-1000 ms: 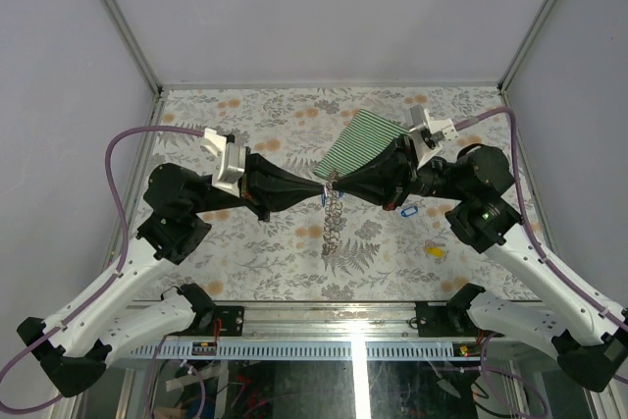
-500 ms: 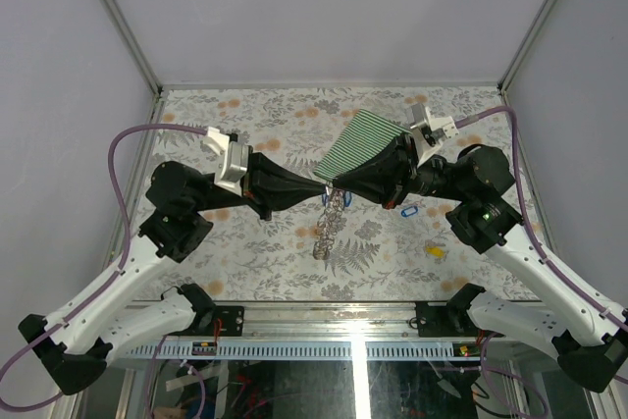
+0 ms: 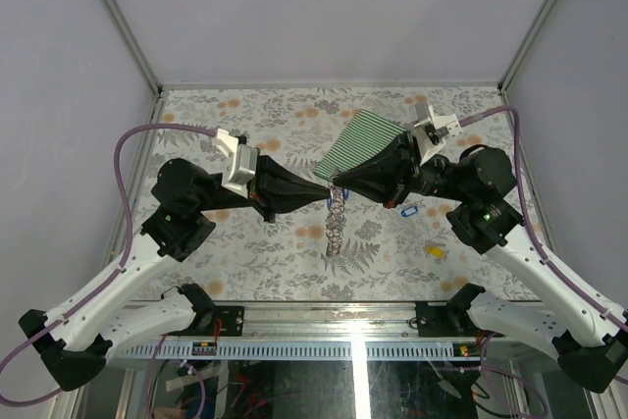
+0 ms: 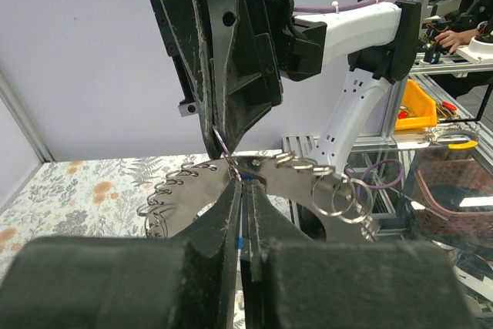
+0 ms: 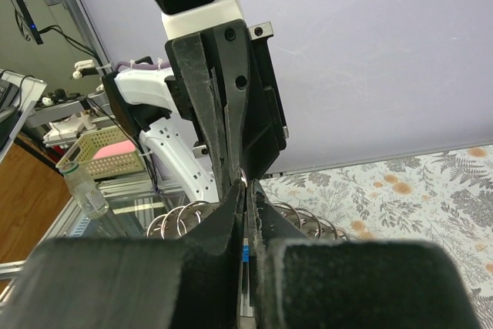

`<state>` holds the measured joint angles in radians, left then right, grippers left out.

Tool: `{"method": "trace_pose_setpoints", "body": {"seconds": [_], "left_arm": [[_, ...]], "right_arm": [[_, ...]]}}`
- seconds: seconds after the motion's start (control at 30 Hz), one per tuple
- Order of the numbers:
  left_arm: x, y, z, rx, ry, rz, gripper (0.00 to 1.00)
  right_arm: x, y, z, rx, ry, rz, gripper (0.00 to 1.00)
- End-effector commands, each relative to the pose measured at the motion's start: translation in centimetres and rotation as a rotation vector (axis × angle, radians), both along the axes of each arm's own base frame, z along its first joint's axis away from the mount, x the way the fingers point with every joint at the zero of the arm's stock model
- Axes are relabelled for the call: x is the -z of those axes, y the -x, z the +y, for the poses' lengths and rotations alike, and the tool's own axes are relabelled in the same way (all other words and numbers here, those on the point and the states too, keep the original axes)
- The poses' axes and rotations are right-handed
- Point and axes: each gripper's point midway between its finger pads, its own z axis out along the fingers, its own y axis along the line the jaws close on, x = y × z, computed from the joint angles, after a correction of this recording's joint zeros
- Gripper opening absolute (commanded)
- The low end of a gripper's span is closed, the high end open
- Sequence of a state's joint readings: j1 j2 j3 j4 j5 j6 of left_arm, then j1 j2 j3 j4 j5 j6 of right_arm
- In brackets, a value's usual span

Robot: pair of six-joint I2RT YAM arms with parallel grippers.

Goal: Put the keys on the keyring
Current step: Insert the key onto the keyring.

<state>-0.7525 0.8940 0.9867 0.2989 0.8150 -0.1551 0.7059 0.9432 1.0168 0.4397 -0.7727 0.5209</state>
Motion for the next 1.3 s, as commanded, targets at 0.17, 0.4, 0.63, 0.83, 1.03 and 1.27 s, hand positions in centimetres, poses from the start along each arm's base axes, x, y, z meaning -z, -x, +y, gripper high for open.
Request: {"method": "trace_pose_setpoints", "body": {"seconds": [0.17,0.4,0.63,0.83,1.03,1.27], "left_arm": [[-1.4,1.9,0.3,0.055,0.009,-0.070,0.00],[-1.4,1.5,0.4,0.028,0.013,-0.068,0.00],[-1.5,0.5,0.4,-0.026,0.027,-0.062,0.00],[-1.7,0.2,0.3,-0.039,0.041,-0.064,0.00],[-1.7,0.3,0.2,-0.040,0.045,-0.058,0.05],[-2.8,0.5,1.2,-0.076,0.101,-0.061,0.22]], "right_arm": [[-2.7,-1.6,-1.2,0.142,-0.079,-0.048,0.00],[-2.6,-1.6,-1.2,0.148,-0.078,-0.050,0.00],[-3.9,-1.7,-1.5,0.152,-0.142,-0.013,0.00],[-3.7,-1.9,-1.5,0.143,-0.199,0.040,0.00],[-4.1,-1.5,-2.2,0.142,-0.273,0.023,0.00],[-4.3,0.4,-2.9,0.099,-0.315,-0.103,0.00]]}}
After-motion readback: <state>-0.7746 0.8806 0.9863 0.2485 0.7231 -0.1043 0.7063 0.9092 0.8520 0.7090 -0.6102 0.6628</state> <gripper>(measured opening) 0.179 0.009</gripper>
